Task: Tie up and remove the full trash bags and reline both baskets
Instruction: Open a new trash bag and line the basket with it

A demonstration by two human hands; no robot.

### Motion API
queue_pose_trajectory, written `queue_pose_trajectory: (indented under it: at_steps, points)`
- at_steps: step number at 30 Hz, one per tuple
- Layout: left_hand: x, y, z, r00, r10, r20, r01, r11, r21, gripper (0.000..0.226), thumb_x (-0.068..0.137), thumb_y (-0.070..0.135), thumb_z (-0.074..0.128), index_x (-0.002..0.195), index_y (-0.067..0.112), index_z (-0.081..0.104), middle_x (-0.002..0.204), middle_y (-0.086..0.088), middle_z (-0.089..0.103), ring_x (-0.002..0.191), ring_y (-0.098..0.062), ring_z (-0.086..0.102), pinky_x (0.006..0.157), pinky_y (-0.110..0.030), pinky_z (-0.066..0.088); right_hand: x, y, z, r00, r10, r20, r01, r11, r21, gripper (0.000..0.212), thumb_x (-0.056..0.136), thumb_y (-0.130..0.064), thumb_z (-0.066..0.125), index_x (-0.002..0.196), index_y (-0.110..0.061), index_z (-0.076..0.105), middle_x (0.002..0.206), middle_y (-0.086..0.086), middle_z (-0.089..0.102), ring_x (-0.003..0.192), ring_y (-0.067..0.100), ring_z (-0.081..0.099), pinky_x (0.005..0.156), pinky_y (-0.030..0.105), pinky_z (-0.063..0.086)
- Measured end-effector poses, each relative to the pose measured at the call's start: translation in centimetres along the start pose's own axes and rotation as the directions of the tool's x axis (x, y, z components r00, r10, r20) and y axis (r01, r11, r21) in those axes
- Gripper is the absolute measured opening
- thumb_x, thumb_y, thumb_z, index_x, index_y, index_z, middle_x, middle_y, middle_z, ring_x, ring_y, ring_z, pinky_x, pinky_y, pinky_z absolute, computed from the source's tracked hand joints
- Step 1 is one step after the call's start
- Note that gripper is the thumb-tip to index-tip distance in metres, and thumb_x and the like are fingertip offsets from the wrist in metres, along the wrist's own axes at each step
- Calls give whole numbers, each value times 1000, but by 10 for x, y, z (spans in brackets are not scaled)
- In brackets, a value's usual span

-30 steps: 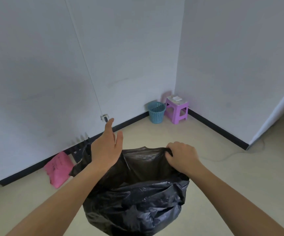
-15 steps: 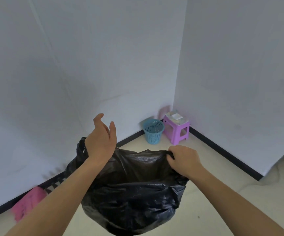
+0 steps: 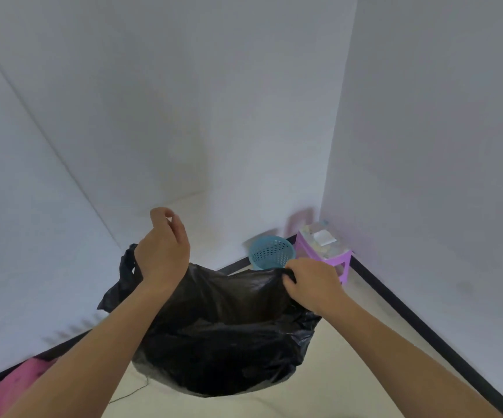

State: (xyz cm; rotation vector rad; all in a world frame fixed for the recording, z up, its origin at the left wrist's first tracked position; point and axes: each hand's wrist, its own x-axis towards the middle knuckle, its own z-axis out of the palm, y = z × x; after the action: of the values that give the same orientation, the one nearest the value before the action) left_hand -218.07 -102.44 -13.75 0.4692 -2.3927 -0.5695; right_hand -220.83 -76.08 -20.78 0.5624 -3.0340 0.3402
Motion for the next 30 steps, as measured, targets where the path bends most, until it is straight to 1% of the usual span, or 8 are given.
queue_pose_trajectory:
  at_steps: [6, 10, 14, 17, 20, 24, 26, 30]
  points:
    - [66, 40, 71, 1000, -2, -4, 3, 1000, 24, 19, 103, 27, 41, 115, 13, 44, 60, 0, 56, 49, -20, 54, 56, -34, 46, 97, 58, 1, 998, -41, 46, 40, 999, 29, 27, 98, -44, 43, 105, -27, 63, 96, -6, 68, 76, 12, 59, 69, 25, 49]
    - [119, 51, 128, 999, 35, 7, -35, 999, 1, 23, 102, 29, 45, 118, 15, 47, 61, 4, 54, 49, -9, 50, 54, -23, 32, 174, 89, 10, 997, -44, 59, 43, 999, 34, 29, 97, -45, 42, 103, -26, 63, 95, -6, 68, 84, 15, 65, 79, 33, 56]
    - [181, 60, 186, 1000, 30, 10, -29, 999, -35, 24, 101, 31, 47, 119, 16, 49, 61, 6, 53, 49, -4, 47, 56, -21, 32, 255, 114, 15, 996, -45, 82, 44, 999, 14, 28, 100, -44, 41, 105, -25, 62, 96, -5, 67, 86, 16, 65, 84, 31, 53]
    - [230, 67, 223, 999, 43, 16, -42, 998, -41, 21, 101, 29, 47, 115, 14, 50, 59, 8, 50, 47, -4, 47, 53, -19, 31, 312, 130, 18, 995, -29, 94, 27, 1000, 16, 27, 99, -44, 41, 101, -24, 61, 90, -6, 64, 81, 14, 63, 80, 29, 53]
    - [273, 78, 259, 999, 35, 36, -33, 998, -44, 20, 102, 28, 46, 116, 14, 49, 61, 8, 51, 49, -5, 48, 58, -27, 41, 363, 149, 20, 992, -15, 122, 9, 999, 43, 29, 99, -42, 40, 103, -23, 61, 89, -5, 64, 79, 16, 62, 74, 30, 52]
    - [319, 91, 307, 998, 19, 56, -17, 1000, -24, 31, 102, 35, 43, 127, 17, 45, 70, 5, 56, 54, -9, 51, 67, -29, 38, 419, 177, 33, 986, -13, 164, 0, 997, 81, 30, 98, -41, 41, 108, -25, 64, 86, -6, 64, 78, 18, 63, 74, 35, 55]
    - [338, 95, 334, 998, 16, 53, -15, 1000, -9, 26, 102, 31, 43, 122, 15, 47, 68, 3, 56, 52, -9, 50, 64, -30, 39, 450, 195, 44, 982, -20, 186, 0, 994, 109, 30, 99, -41, 41, 109, -26, 65, 87, -7, 65, 77, 15, 62, 74, 34, 56]
    - [369, 104, 390, 993, -115, 17, 115, 993, -30, 38, 102, 36, 43, 131, 13, 39, 74, 8, 56, 57, -7, 52, 67, -30, 38, 508, 233, 73, 972, -17, 233, -20, 988, 155, 30, 99, -42, 41, 109, -25, 65, 89, -7, 65, 79, 15, 62, 71, 30, 53]
